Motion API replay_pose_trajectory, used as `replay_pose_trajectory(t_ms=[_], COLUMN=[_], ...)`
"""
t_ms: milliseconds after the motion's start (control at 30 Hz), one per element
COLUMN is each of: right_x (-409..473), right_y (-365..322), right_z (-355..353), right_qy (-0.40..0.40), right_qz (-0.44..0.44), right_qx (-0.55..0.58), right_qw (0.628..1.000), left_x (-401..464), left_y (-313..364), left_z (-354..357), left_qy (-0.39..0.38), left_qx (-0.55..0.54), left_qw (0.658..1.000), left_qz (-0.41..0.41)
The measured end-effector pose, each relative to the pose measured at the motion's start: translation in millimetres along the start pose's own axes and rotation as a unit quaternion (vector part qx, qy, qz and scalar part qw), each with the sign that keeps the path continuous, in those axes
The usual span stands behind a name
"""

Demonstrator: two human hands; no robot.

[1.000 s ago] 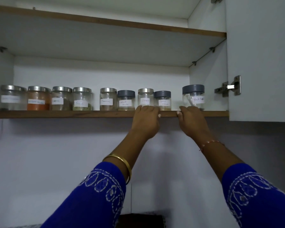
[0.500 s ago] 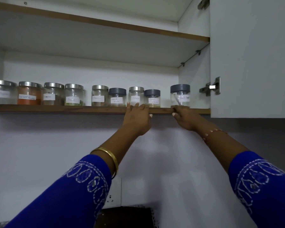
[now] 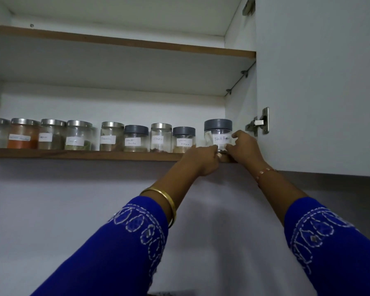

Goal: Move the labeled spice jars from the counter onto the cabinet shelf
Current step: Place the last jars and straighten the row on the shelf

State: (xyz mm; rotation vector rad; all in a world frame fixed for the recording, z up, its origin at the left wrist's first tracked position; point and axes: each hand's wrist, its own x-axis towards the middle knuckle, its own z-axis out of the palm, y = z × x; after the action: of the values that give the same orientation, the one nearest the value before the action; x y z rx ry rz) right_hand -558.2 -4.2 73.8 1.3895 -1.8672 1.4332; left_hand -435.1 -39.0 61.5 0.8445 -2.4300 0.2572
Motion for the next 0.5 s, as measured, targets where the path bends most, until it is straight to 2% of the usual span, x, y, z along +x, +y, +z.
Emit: replay_pose_trajectory(t_ms=[100,233,500], right_x=[13.3,28.9,56.8], right_y=[9.3,10.2,7.7], right_z=[6.4,7.0,19.2], right_qy=[-0.003,-0.058,-0.197], right_qz=[-0.019,-0.022,-0.013], right_qx=[-0.004,-0.036,-0.119], right_qw=[1.0,0.997,0.973], left_x=[18.4,45.2,89.7], left_y=[6.5,4.7,-19.4], left_z=[-2.0,-9.4,-0.3], left_qy=[-0.047,-0.117,-0.158], left_qx=[-0.027,-0.047,-0.069], left_qw=[0.998,0.991,0.983], left_qz=[-0.019,-0.038,-0.057])
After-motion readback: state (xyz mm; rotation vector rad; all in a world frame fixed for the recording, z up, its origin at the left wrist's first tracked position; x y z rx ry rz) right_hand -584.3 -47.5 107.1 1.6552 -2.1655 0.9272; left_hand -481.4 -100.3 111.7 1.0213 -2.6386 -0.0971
